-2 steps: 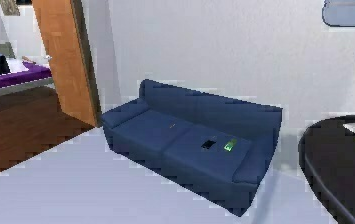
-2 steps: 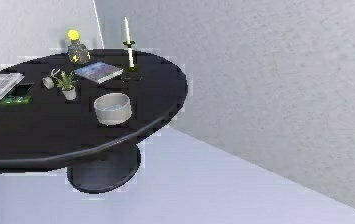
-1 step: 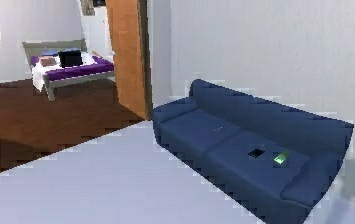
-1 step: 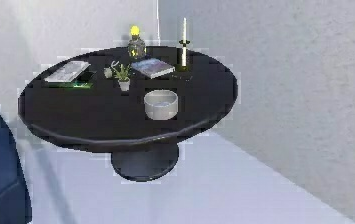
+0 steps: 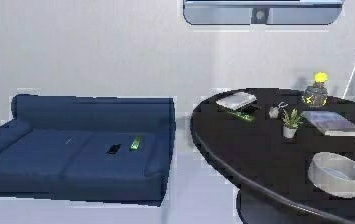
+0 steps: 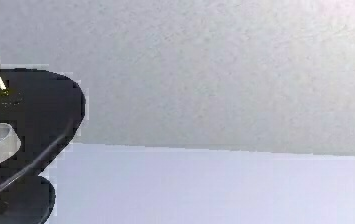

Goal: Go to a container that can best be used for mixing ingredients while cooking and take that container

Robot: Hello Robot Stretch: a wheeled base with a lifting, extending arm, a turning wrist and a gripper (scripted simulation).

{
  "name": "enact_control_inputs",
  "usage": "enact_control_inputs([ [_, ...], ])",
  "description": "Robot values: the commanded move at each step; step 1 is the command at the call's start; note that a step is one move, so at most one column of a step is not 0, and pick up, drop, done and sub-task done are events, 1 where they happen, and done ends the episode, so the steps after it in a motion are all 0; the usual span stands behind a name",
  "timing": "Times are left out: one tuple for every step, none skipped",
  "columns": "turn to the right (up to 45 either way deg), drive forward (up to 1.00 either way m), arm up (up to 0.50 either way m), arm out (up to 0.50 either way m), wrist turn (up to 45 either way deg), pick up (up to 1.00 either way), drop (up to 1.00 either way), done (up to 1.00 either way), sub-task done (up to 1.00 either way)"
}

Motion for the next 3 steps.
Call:
enact_control_inputs([
  [45.0,0.00,0.00,0.00,0.0,0.00,0.00,0.00,0.00],
  [27.0,0.00,0.00,0.00,0.0,0.00,0.00,0.00,0.00],
  [0.0,0.75,0.00,0.00,0.0,0.00,0.00,0.00,0.00],
])
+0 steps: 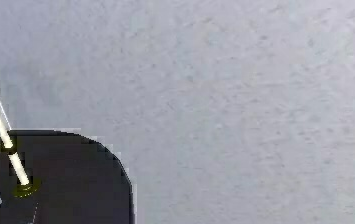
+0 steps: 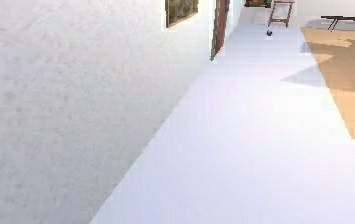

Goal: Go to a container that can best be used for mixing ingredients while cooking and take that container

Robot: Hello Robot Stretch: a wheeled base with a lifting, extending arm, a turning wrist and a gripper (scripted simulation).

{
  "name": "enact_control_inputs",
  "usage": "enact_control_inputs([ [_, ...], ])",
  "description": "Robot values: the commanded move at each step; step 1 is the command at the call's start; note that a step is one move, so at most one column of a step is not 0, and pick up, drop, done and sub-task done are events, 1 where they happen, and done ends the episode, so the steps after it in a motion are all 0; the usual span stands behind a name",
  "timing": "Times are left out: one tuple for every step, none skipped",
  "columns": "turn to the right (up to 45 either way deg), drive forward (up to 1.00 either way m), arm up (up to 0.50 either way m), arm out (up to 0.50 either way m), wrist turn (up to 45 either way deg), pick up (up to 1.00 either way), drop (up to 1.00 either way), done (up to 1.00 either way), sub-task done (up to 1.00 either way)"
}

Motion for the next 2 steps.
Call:
enact_control_inputs([
  [-45.0,0.00,0.00,0.00,0.0,0.00,0.00,0.00,0.00],
  [-45.0,0.00,0.00,0.00,0.0,0.00,0.00,0.00,0.00],
])
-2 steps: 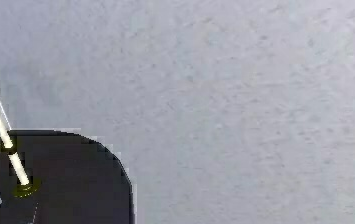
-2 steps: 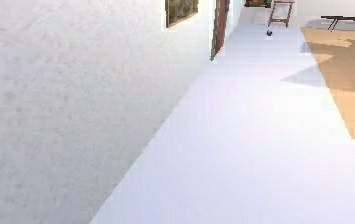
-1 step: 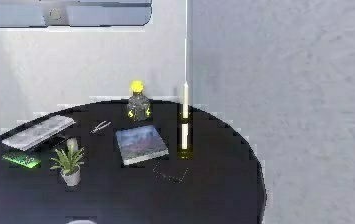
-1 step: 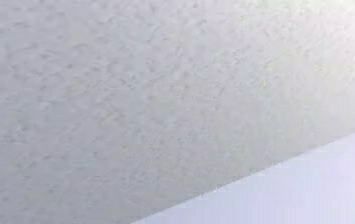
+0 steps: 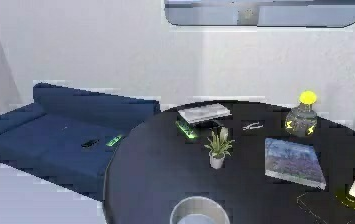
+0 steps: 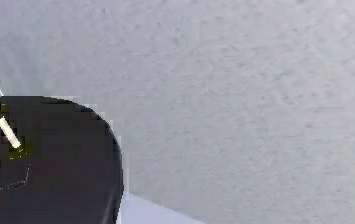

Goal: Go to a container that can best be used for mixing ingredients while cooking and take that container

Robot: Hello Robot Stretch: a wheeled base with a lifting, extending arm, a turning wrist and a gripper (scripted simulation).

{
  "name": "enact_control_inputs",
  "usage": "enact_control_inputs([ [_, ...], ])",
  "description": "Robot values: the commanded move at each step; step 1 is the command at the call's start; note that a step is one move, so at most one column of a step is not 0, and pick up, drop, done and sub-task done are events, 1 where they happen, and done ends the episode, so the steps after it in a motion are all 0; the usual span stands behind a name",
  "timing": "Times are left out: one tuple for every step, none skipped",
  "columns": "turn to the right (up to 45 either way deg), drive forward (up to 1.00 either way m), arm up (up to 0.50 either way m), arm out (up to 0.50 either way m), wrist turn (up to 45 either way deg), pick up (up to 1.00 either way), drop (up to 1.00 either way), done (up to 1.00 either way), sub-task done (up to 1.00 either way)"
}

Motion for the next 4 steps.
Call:
enact_control_inputs([
  [-45.0,0.00,0.00,0.00,0.0,0.00,0.00,0.00,0.00],
  [-30.0,0.00,0.00,0.00,0.0,0.00,0.00,0.00,0.00],
  [0.0,0.00,0.50,0.00,0.0,0.00,0.00,0.00,0.00],
  [0.0,0.00,0.38,0.00,0.0,0.00,0.00,0.00,0.00],
])
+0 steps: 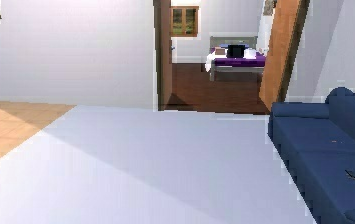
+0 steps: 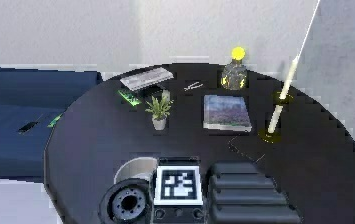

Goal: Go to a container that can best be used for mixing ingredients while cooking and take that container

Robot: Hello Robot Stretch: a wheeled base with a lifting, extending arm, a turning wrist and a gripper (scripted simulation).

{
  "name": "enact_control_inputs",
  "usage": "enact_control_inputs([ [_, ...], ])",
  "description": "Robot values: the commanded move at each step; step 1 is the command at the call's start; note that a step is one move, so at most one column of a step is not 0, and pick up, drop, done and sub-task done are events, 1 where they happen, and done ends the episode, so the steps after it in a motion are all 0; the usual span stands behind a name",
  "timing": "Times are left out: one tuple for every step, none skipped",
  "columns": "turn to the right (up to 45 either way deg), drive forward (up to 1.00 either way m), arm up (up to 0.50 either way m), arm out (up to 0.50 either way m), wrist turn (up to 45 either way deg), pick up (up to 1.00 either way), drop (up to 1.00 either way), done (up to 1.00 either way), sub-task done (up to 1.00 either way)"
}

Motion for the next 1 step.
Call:
enact_control_inputs([
  [0.0,0.00,0.00,0.02,0.0,0.00,0.00,0.00,0.00],
])
